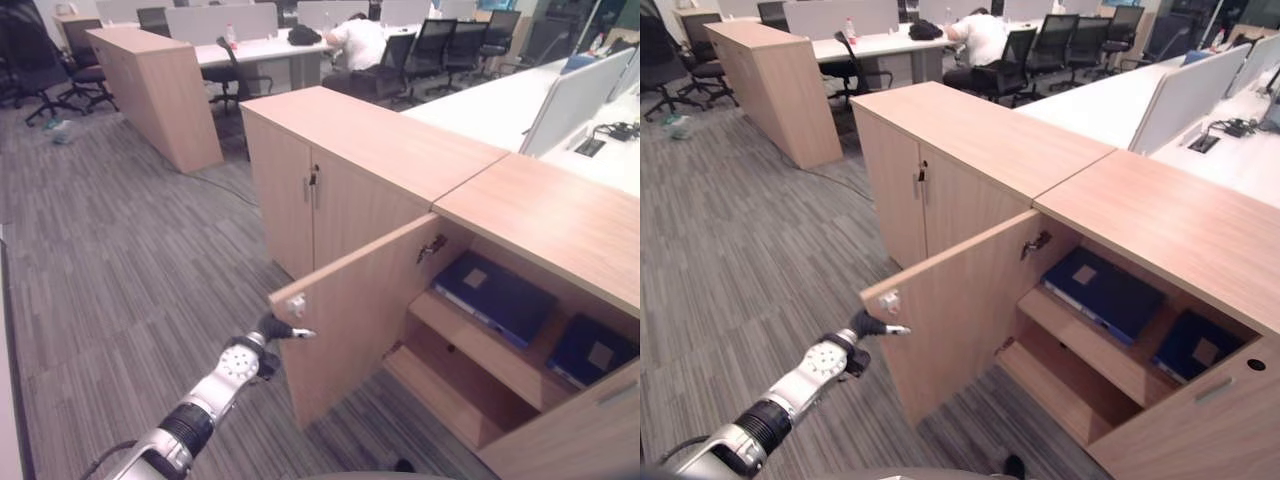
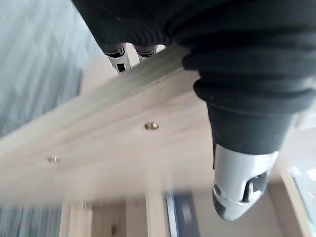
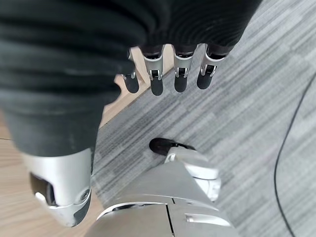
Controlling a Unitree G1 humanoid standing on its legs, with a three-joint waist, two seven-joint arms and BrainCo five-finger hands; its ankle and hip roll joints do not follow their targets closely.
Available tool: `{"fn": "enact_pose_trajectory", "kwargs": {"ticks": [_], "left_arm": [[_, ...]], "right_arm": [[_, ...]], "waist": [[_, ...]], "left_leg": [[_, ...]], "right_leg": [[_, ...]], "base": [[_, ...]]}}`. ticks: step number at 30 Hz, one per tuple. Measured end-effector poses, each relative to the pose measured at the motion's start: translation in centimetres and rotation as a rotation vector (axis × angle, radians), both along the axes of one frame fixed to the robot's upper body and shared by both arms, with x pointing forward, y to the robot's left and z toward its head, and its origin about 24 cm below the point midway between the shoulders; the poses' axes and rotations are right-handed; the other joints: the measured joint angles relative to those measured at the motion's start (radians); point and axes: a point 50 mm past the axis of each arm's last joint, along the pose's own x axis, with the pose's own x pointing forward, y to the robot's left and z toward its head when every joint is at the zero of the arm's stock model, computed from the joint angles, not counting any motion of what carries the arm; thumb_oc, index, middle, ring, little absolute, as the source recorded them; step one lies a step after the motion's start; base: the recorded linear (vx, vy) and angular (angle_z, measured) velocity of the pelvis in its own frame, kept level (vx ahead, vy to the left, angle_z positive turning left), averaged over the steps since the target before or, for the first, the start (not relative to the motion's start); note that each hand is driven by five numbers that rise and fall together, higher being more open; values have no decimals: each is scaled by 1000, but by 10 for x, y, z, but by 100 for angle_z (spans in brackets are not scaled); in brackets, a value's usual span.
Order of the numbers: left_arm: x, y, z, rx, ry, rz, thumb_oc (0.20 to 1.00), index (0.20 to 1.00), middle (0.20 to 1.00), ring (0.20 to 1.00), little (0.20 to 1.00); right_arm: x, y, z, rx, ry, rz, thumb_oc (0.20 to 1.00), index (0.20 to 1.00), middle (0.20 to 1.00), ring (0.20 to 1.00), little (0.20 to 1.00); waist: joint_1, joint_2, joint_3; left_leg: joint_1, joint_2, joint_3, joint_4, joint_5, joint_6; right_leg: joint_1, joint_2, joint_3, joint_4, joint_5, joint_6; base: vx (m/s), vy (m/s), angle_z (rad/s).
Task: Put the empty folder in the office cabinet
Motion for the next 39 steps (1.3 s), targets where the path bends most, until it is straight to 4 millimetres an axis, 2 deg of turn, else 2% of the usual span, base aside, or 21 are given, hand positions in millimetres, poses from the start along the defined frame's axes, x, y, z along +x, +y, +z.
{"fn": "enact_pose_trajectory", "kwargs": {"ticks": [2, 4, 5, 6, 7, 9, 10, 11, 12, 14, 16, 17, 18, 21, 22, 25, 28, 30, 34, 36, 39], "left_arm": [[-1, -12, 7, -56, -5, -53, 1000, 1000, 1000, 1000, 1000], [-8, -22, 13, -133, 4, -95, 1000, 1000, 1000, 1000, 1000], [-10, -24, 17, -157, -2, -113, 1000, 1000, 1000, 1000, 1000], [-13, -26, 21, -170, -1, -156, 1000, 1000, 1000, 1000, 1000], [-15, -31, 24, -206, 7, -177, 1000, 1000, 1000, 1000, 1000], [-13, -29, 28, -200, -3, -191, 1000, 1000, 1000, 1000, 1000], [-10, -33, 31, -211, 2, -206, 1000, 1000, 1000, 1000, 1000], [-12, -36, 31, -227, 7, -220, 1000, 1000, 1000, 1000, 1000], [-13, -38, 34, -238, -2, -237, 1000, 1000, 1000, 1000, 1000], [-11, -28, 34, -224, -4, -214, 1000, 1000, 1000, 1000, 1000], [-12, -17, 32, -215, -3, -184, 1000, 1000, 1000, 1000, 1000], [-17, -3, 30, -213, -8, -152, 1000, 1000, 1000, 1000, 1000], [-20, 8, 30, -211, -13, -123, 1000, 1000, 1000, 1000, 1000], [-27, 19, 25, -214, -1, -74, 1000, 1000, 1000, 1000, 1000], [-29, 25, 23, -210, 4, -25, 1000, 1000, 1000, 1000, 1000], [-27, 19, 19, -225, 18, 2, 1000, 1000, 1000, 1000, 1000], [-28, 16, 17, -230, 38, 7, 1000, 1000, 1000, 1000, 1000], [-27, 18, 15, -219, 46, 11, 1000, 1000, 1000, 1000, 1000], [-21, 5, 14, -243, 48, -2, 1000, 1000, 1000, 1000, 1000], [-15, -7, 18, -260, 34, -28, 1000, 1000, 1000, 1000, 1000], [-14, -2, 17, -245, 35, 4, 1000, 1000, 1000, 1000, 1000]], "right_arm": [[1, -2, 1, -3, -6, -16, 1000, 1000, 1000, 1000, 1000], [1, 0, 0, 4, -7, -31, 1000, 1000, 1000, 1000, 1000], [-3, 3, -1, 13, -2, -49, 1000, 1000, 1000, 1000, 1000], [-5, 6, -2, 25, 5, -63, 1000, 1000, 1000, 1000, 1000], [2, 0, 0, 9, -2, -66, 1000, 1000, 1000, 1000, 1000], [14, -2, 2, 3, -25, -53, 1000, 1000, 1000, 1000, 1000], [25, -5, 4, 3, -41, -44, 1000, 1000, 1000, 1000, 1000], [21, -14, 6, -26, -26, -64, 1000, 1000, 1000, 1000, 1000], [20, -26, 10, -50, -24, -58, 1000, 1000, 1000, 1000, 1000], [22, -31, 12, -59, -23, -3, 1000, 1000, 1000, 1000, 1000], [29, -25, 11, -46, -47, 30, 1000, 1000, 1000, 1000, 1000], [36, -17, 10, -24, -75, 46, 1000, 1000, 1000, 1000, 1000], [39, -9, 8, -2, -85, 67, 1000, 1000, 1000, 1000, 1000], [37, 2, 5, 24, -75, 83, 1000, 1000, 1000, 1000, 1000], [33, 6, 3, 32, -61, 109, 1000, 1000, 1000, 1000, 1000], [25, 5, 2, 31, -46, 102, 1000, 1000, 1000, 1000, 1000], [7, 8, -1, 40, -7, 96, 1000, 1000, 1000, 1000, 1000], [-1, 10, -2, 45, 15, 97, 1000, 1000, 1000, 1000, 1000], [-6, 8, -2, 38, 27, 96, 1000, 1000, 1000, 1000, 1000], [-6, 11, -3, 44, 25, 113, 1000, 1000, 1000, 1000, 1000], [0, 13, -3, 47, 11, 127, 1000, 1000, 1000, 1000, 1000]], "waist": [[-6, 13, 36], [-7, 11, 62], [-8, 3, 66], [-5, -13, 77], [-16, 14, 100], [-16, 21, 118], [-16, 90, 137], [-6, 126, 136], [12, 139, 145], [42, 122, 139], [69, 100, 127], [84, 82, 123], [84, 65, 120], [89, 50, 113], [87, 66, 106], [59, 59, 92], [31, 31, 54], [6, 17, 41], [-38, 49, 38], [-38, 68, 49], [-5, 46, 61]], "left_leg": [[-7, -3, -2, 11, 5, 15], [-28, -16, 3, 21, 8, 29], [-36, -25, 0, 33, 9, 28], [-44, -33, -1, 51, -1, 31], [-77, -5, 12, 87, -29, 43], [-102, 5, 50, 121, -37, 67], [-104, 67, 80, 104, -17, 68], [-95, 88, 82, 90, -4, 66], [-74, 104, 95, 76, 3, 64], [-69, 106, 142, 76, 4, 63], [-68, 109, 189, 76, 7, 59], [-69, 111, 206, 76, 13, 49], [-70, 109, 218, 76, 20, 38], [-66, 116, 230, 75, 30, 17], [-68, 168, 228, 61, 49, -23], [-78, 209, 222, 48, 65, -74], [-90, 260, 274, 35, 83, -101], [-72, 281, 297, 32, 106, -105], [-38, 329, 343, 45, 117, -108], [-37, 381, 319, 141, 110, -95], [-96, 442, 199, 385, 129, -69]], "right_leg": [[-3, -13, -17, -5, -60, 34], [-9, -24, -35, 1, -68, 26], [-18, -32, -38, 10, -28, 9], [-24, -34, -81, 20, 76, -1], [-51, -13, -114, 18, 169, -21], [-61, 13, -127, -40, 271, -139], [-74, 30, -221, 146, 74, -95], [-64, 26, -253, 249, -3, -77], [-39, 8, -272, 353, -61, -42], [23, -28, -282, 399, -113, 16], [90, -27, -309, 287, -131, 34], [132, 2, -294, 144, -122, 43], [165, 36, -280, 47, -82, 33], [192, 71, -265, -33, -93, 1], [174, 135, -233, -38, -100, -28], [148, 178, -220, -42, -112, -44], [105, 219, -198, -33, -112, -59], [88, 244, -176, -22, -111, -93], [96, 306, -127, -30, -110, -130], [105, 339, -96, -13, -129, -162], [114, 367, -1, 14, -156, -226]], "base": [[-143, 103, 0], [-172, 105, 1], [-114, 63, 12], [-177, 99, -10], [-182, 67, -24], [-172, -2, -53], [-110, -107, -48], [-93, -143, -37], [-99, -164, -49], [-62, -195, -73], [-8, -264, -96], [30, -294, -97], [45, -248, -77], [10, -217, -40], [-10, -242, -35], [-8, -247, -28], [4, -250, -41], [31, -209, -49], [35, -234, -44], [5, -254, -68], [-29, -69, -89]]}}
